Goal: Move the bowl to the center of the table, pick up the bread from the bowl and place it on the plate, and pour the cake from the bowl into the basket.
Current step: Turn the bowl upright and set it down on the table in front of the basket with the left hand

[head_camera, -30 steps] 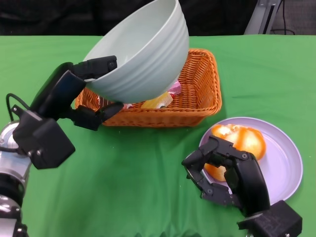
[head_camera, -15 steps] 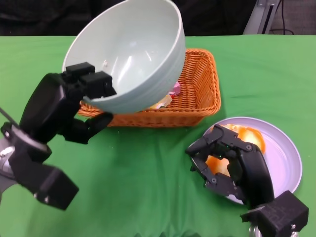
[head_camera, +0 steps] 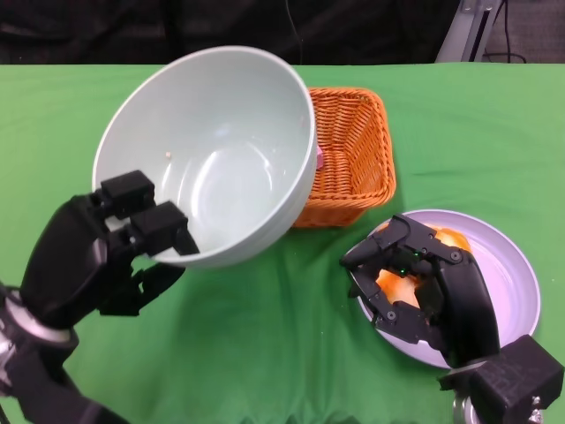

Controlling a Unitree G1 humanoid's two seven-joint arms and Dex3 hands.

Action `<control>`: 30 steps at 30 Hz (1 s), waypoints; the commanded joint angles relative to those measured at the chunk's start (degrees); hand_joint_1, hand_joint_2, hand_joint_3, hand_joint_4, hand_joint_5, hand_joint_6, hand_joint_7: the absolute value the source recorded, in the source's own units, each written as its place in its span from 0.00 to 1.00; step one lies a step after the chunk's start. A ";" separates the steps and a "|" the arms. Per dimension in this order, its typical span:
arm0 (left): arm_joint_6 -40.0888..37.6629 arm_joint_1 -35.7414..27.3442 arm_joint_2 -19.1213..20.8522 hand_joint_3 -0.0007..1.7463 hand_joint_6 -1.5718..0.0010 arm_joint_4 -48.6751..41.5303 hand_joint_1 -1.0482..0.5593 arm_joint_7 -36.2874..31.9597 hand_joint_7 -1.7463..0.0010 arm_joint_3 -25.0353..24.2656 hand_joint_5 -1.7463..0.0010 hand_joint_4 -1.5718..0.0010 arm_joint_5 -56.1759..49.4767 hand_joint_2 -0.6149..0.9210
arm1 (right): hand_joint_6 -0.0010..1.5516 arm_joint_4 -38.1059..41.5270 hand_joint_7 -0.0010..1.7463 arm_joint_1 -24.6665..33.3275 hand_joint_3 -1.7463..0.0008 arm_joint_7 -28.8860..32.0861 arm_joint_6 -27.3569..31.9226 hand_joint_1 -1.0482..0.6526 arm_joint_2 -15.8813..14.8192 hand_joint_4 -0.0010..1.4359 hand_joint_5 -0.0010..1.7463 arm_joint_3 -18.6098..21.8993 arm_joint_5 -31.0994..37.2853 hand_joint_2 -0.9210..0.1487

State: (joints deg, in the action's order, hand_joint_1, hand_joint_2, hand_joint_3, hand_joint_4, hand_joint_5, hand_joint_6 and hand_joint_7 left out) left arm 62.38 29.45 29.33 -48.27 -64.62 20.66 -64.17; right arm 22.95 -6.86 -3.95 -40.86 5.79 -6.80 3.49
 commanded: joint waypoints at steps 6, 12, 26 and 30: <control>-3.75 -4.94 4.30 0.71 0.53 3.52 0.64 -8.32 0.08 3.81 0.00 0.50 -1.19 0.68 | 0.47 -2.67 0.67 0.05 0.66 0.93 0.82 0.49 -0.82 0.53 0.81 0.97 0.17 0.20; -7.89 -9.15 5.57 0.78 0.52 7.04 0.64 -13.22 0.12 5.25 0.08 0.46 -2.11 0.63 | 0.46 -4.45 0.66 0.64 0.66 -0.06 1.93 0.49 -1.02 0.52 0.81 0.79 -0.67 0.19; -9.34 -14.23 9.76 0.81 0.52 10.46 0.66 -16.61 0.09 7.80 0.08 0.45 -2.60 0.58 | 0.47 -6.22 0.66 1.07 0.69 1.28 3.26 0.50 -0.50 0.53 0.80 0.58 0.92 0.17; -9.00 -14.75 10.26 0.73 0.52 10.54 0.63 -17.27 0.10 8.36 0.11 0.44 -2.67 0.64 | 0.47 -6.76 0.67 1.24 0.70 1.60 3.61 0.49 -0.48 0.53 0.80 0.43 1.13 0.16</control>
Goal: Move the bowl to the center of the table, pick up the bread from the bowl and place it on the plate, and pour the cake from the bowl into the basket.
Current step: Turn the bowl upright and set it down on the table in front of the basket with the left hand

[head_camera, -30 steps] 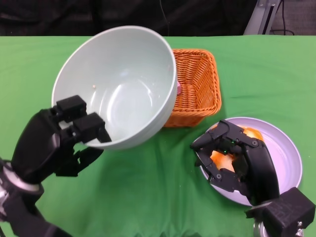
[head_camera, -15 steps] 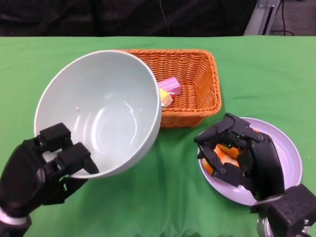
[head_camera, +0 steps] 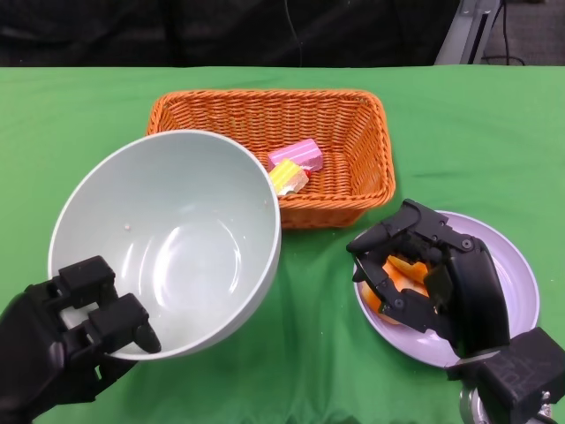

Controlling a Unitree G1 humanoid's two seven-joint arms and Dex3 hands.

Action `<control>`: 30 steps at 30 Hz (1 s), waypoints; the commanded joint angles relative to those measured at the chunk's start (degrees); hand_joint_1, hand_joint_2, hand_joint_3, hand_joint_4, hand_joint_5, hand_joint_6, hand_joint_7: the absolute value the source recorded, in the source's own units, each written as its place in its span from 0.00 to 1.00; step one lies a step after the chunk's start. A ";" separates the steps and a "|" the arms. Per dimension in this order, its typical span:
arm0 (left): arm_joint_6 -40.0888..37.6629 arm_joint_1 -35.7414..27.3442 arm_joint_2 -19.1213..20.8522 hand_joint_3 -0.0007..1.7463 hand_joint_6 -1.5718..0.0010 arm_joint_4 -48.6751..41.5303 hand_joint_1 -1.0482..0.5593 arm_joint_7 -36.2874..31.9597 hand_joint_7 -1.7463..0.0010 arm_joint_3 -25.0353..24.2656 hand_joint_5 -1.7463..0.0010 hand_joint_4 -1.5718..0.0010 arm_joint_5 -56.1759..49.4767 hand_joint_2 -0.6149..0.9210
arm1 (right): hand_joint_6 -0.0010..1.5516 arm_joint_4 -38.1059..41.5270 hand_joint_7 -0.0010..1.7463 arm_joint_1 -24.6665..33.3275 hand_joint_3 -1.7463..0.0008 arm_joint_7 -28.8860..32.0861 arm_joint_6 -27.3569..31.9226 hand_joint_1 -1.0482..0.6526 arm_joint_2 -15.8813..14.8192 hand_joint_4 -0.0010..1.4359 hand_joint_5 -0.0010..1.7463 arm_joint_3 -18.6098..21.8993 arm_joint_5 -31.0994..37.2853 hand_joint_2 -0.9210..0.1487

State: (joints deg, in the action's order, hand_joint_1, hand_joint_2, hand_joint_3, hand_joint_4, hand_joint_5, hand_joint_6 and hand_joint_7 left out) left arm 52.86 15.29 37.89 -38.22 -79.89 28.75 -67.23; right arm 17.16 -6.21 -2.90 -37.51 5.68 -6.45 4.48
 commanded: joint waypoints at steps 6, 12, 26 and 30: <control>2.90 -1.82 1.64 0.58 0.54 -0.86 0.65 0.72 0.08 2.13 0.03 0.49 1.08 0.70 | 0.47 -1.26 0.66 0.86 0.69 0.03 0.59 0.50 -0.21 0.53 0.81 -0.15 -0.65 0.17; 4.04 -1.75 1.03 0.57 0.55 -3.14 0.68 3.38 0.03 3.91 0.01 0.49 1.63 0.68 | 0.48 -1.30 0.66 1.22 0.69 0.95 -0.06 0.48 -0.09 0.54 0.80 -0.16 0.34 0.17; 6.19 -2.68 1.38 0.34 0.50 -4.87 0.64 16.75 0.19 3.94 0.04 0.53 7.51 0.85 | 0.48 -6.80 0.66 5.21 0.64 1.83 2.13 0.50 0.56 0.53 0.81 -1.93 1.07 0.21; 5.41 -3.00 0.96 0.27 0.52 -4.54 0.67 18.13 0.15 3.77 0.03 0.53 7.81 0.87 | 0.48 -9.18 0.65 6.60 0.59 1.66 3.36 0.50 0.52 0.53 0.82 -2.47 0.96 0.25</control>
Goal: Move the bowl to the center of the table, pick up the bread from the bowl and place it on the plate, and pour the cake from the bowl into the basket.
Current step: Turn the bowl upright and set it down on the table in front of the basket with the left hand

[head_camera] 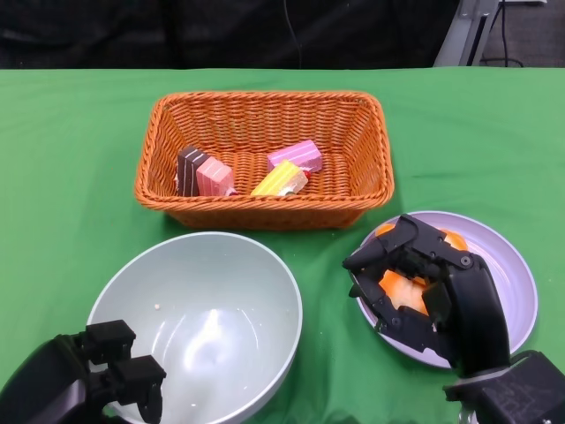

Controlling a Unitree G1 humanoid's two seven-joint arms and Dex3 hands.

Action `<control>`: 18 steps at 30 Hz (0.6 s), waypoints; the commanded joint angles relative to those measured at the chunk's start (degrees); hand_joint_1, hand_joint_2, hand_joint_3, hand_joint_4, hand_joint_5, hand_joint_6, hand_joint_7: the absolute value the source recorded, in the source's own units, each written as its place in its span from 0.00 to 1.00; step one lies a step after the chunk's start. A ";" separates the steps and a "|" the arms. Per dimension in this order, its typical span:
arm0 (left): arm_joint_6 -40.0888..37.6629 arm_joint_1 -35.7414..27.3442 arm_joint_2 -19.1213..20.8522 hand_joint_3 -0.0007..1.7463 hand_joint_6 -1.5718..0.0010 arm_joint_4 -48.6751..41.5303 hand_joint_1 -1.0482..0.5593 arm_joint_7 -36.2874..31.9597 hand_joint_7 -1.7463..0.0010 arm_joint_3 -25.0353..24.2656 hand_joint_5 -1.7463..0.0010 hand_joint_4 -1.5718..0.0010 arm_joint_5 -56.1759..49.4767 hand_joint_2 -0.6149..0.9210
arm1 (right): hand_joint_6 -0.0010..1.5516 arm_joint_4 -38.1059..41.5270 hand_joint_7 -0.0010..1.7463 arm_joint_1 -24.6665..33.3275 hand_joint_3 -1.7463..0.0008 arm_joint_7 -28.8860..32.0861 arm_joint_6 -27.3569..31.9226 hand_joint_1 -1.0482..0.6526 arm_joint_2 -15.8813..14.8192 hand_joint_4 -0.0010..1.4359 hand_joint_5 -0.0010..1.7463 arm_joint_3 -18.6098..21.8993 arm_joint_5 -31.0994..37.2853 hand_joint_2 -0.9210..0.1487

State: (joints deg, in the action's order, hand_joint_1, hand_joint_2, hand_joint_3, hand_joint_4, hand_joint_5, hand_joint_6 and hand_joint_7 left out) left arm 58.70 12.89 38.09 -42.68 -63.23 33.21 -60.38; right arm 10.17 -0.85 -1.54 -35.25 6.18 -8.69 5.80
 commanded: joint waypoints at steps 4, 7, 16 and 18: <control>-1.95 -1.16 0.10 0.30 0.54 0.74 0.68 3.33 0.13 -0.89 0.02 0.54 1.56 0.84 | 0.48 -4.59 0.66 2.52 0.56 0.02 2.62 0.50 -0.20 0.51 0.82 -0.63 -0.77 0.28; -3.81 -1.76 -0.43 0.37 0.55 1.99 0.69 4.60 0.11 -1.04 0.01 0.55 1.95 0.79 | 0.47 -5.05 0.67 2.94 0.55 0.48 2.97 0.50 -0.28 0.52 0.82 -0.64 -0.22 0.29; -6.24 0.06 -3.33 0.45 0.56 2.23 0.69 4.04 0.09 0.31 0.00 0.55 0.50 0.72 | 0.49 -4.54 0.66 3.09 0.52 1.44 2.83 0.50 -0.09 0.54 0.82 -0.71 0.12 0.31; -6.44 0.57 -4.16 0.45 0.57 1.82 0.69 4.63 0.09 0.49 0.00 0.56 0.71 0.72 | 0.49 -4.03 0.65 2.84 0.52 1.55 2.43 0.50 -0.11 0.54 0.83 -0.74 0.12 0.31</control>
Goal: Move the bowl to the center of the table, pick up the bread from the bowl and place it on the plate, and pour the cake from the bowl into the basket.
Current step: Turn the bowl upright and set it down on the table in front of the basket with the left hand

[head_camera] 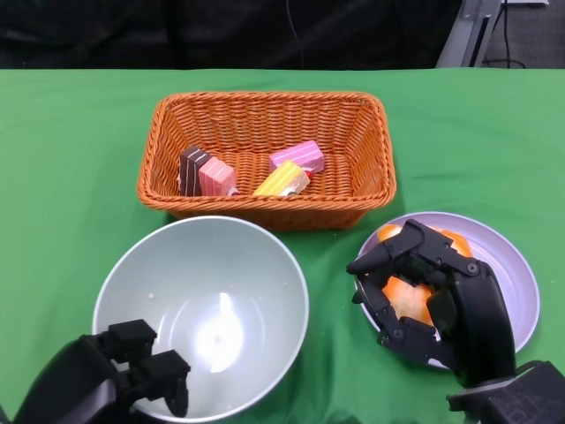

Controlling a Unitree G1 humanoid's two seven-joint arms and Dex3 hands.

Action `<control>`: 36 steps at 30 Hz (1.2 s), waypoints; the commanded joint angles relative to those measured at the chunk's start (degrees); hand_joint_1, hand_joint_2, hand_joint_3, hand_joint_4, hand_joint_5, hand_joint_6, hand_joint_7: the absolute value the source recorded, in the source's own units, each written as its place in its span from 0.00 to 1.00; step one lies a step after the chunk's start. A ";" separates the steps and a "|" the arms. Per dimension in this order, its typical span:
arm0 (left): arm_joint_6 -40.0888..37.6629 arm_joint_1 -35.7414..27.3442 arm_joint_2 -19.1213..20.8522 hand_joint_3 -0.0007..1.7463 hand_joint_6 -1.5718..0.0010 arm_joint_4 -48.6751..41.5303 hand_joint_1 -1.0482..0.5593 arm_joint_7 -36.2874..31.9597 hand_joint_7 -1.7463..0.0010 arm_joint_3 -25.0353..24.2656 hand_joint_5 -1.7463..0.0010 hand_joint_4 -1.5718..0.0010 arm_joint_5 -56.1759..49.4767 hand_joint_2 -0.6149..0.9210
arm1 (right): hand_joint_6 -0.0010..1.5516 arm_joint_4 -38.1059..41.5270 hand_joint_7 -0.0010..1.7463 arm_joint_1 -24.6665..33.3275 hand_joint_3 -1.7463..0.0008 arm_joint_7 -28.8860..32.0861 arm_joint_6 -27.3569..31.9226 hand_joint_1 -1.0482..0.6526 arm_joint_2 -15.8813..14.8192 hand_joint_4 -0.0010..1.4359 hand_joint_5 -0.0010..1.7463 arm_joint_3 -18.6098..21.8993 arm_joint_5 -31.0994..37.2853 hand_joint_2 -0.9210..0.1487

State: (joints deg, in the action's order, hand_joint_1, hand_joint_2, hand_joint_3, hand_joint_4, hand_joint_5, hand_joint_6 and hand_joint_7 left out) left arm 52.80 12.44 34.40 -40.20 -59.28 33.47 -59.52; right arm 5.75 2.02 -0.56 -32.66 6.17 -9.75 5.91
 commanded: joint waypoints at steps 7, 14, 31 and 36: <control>-1.36 3.21 -3.06 0.49 0.59 -3.13 0.68 -0.73 0.07 1.05 0.03 0.54 -0.73 0.71 | 0.49 1.53 0.65 -0.76 0.51 -0.02 -0.09 0.49 -0.38 0.52 0.83 0.26 -0.55 0.32; -2.21 5.76 -4.92 0.51 0.57 -7.15 0.67 -2.70 0.09 2.68 0.06 0.53 -1.50 0.73 | 0.49 1.54 0.65 -0.79 0.52 0.11 0.13 0.50 -0.37 0.53 0.83 0.17 -0.29 0.32; -2.87 3.36 -1.21 0.00 0.53 -1.99 0.31 9.06 1.00 1.70 0.97 0.54 3.35 0.98 | 0.48 1.85 0.66 -0.95 0.55 -0.44 -0.13 0.51 -0.64 0.52 0.83 0.15 -0.46 0.29; -2.75 0.30 -0.14 0.03 0.71 2.74 0.08 16.63 1.00 -1.06 1.00 0.74 8.25 1.00 | 0.47 1.85 0.67 -0.84 0.55 -0.57 0.02 0.50 -0.58 0.51 0.84 0.07 -0.65 0.29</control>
State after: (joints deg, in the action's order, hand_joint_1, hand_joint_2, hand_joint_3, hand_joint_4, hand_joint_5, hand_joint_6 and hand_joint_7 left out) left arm 49.75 13.90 32.88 -38.35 -44.63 33.48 -52.84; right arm 7.92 1.38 -1.08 -32.66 6.02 -9.98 5.75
